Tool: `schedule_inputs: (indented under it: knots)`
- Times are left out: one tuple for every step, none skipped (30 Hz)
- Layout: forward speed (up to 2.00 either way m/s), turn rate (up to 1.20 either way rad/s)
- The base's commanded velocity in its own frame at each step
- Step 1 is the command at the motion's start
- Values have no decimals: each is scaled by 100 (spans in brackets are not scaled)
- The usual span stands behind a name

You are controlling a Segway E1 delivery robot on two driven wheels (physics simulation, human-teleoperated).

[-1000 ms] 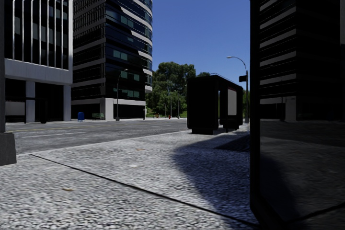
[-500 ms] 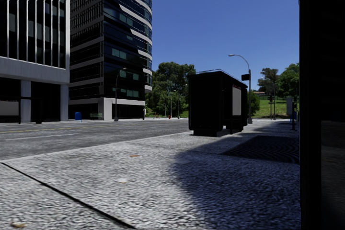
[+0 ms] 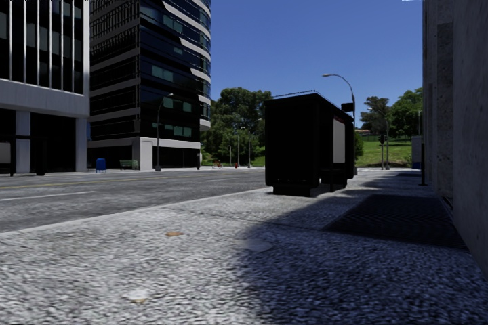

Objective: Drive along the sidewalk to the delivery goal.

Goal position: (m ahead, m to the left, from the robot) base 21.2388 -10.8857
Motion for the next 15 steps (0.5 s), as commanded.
schedule_inputs:
  knots:
    - [133,-27]
    - [133,-27]
    - [133,-27]
    - [133,-27]
    - [133,-27]
    - [133,-27]
    - [133,-27]
    - [133,-27]
    - [133,-27]
    - [132,-27]
    - [132,-27]
    - [131,-27]
    - [131,-27]
    - [131,-27]
    - [131,-27]
